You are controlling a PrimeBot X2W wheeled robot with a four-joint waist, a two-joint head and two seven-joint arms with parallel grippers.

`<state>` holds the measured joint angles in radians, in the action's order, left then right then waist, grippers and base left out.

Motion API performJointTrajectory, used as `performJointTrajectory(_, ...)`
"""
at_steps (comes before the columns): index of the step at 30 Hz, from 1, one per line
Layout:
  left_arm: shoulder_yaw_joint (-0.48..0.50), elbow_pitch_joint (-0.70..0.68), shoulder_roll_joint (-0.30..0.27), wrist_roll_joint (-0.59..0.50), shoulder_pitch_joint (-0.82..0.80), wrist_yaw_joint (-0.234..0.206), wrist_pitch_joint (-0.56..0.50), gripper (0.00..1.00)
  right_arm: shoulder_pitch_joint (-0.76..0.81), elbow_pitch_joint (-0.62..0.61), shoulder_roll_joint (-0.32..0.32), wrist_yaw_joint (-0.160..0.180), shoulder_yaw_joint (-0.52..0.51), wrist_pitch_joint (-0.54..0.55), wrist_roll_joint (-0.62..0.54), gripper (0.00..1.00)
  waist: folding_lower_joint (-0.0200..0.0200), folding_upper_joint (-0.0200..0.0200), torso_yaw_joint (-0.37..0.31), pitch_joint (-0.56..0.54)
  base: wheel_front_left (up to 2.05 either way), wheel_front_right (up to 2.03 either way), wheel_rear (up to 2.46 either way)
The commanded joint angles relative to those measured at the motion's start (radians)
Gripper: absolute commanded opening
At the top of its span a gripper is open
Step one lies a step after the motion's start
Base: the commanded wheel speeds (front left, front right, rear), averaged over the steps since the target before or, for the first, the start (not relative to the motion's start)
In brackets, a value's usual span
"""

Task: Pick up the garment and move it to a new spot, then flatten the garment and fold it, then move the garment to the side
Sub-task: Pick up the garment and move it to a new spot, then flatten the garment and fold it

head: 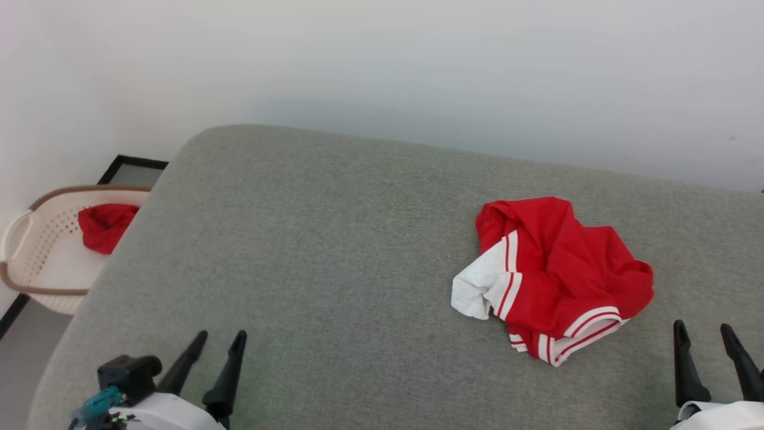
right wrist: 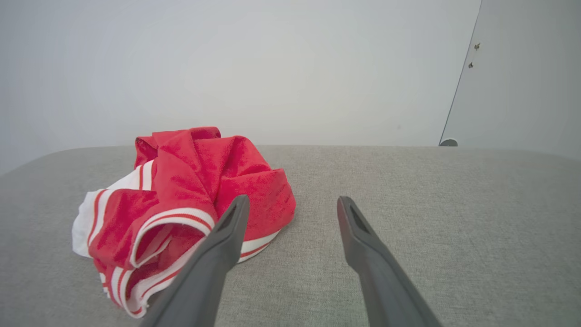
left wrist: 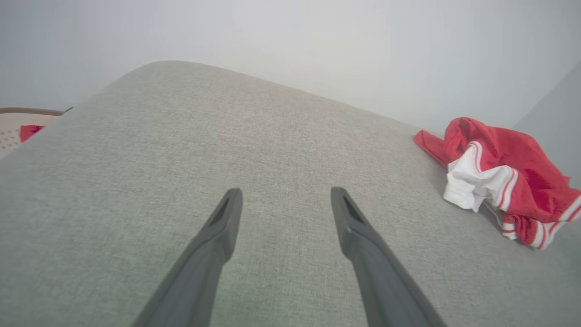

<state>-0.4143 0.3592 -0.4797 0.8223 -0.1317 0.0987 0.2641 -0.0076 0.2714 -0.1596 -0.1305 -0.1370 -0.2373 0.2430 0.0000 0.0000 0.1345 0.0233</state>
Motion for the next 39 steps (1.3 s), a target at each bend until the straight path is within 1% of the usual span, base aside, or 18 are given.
performJointTrajectory(1, 0.027, -0.021, 0.007, -0.037, 0.017, -0.013, 0.0, 1.0, 0.009, -0.008, -0.004, 0.0, -0.006, 0.002, -0.004, 1.0, 0.0, 0.0, -0.013, -0.008, 0.0, 0.0, 0.0)
performJointTrajectory(4, 0.087, -0.077, 0.022, -0.132, 0.055, -0.032, 0.0, 1.0, 0.001, -0.024, -0.002, 0.0, -0.011, 0.005, -0.003, 1.0, 0.0, 0.0, -0.029, -0.015, 0.0, 0.0, 0.0)
performJointTrajectory(8, 0.166, -0.153, 0.044, -0.228, 0.094, -0.044, 0.0, 1.0, -0.009, -0.045, 0.001, 0.0, -0.012, 0.006, -0.005, 1.0, 0.0, 0.0, -0.046, -0.019, 0.0, 0.0, 0.0)
performJointTrajectory(13, 0.252, -0.229, 0.081, -0.314, 0.137, -0.037, 0.0, 1.0, -0.013, -0.066, 0.009, 0.0, -0.011, 0.007, -0.003, 1.0, 0.0, 0.0, -0.064, -0.026, 0.0, 0.0, 0.0)
performJointTrajectory(18, 0.302, -0.25, 0.125, -0.359, 0.172, -0.016, 0.0, 1.0, -0.001, -0.076, 0.02, 0.0, -0.009, 0.003, -0.006, 1.0, 0.0, 0.0, -0.071, -0.027, 0.0, 0.0, 0.0)
performJointTrajectory(24, 0.324, -0.23, 0.157, -0.393, 0.181, 0.008, 0.0, 1.0, -0.002, -0.07, 0.03, 0.0, -0.007, -0.002, -0.007, 1.0, 0.0, 0.0, -0.074, -0.024, 0.0, 0.0, 0.0)
performJointTrajectory(32, 0.328, -0.222, 0.169, -0.409, 0.164, 0.024, 0.0, 1.0, -0.014, -0.065, 0.034, 0.0, -0.005, -0.007, -0.006, 1.0, 0.0, 0.0, -0.074, -0.025, 0.0, 0.0, 0.0)
performJointTrajectory(33, 0.322, -0.222, 0.166, -0.407, 0.154, 0.027, 0.0, 1.0, -0.016, -0.064, 0.035, 0.0, -0.005, -0.007, -0.005, 1.0, 0.0, 0.0, -0.074, -0.025, 0.0, 0.0, 0.0)
performJointTrajectory(36, 0.285, -0.216, 0.131, -0.416, 0.093, 0.03, -0.004, 1.0, -0.022, -0.063, 0.04, 0.0, -0.008, -0.009, -0.003, 1.0, 0.0, 0.0, -0.068, -0.02, 0.0, 0.0, 0.0)
performJointTrajectory(39, 0.23, -0.222, 0.087, -0.422, -0.019, 0.032, -0.035, 1.0, -0.04, -0.066, 0.044, 0.0, 0.003, -0.009, -0.001, 1.0, 0.0, 0.0, -0.073, 0.002, 0.0, 0.0, 0.0)
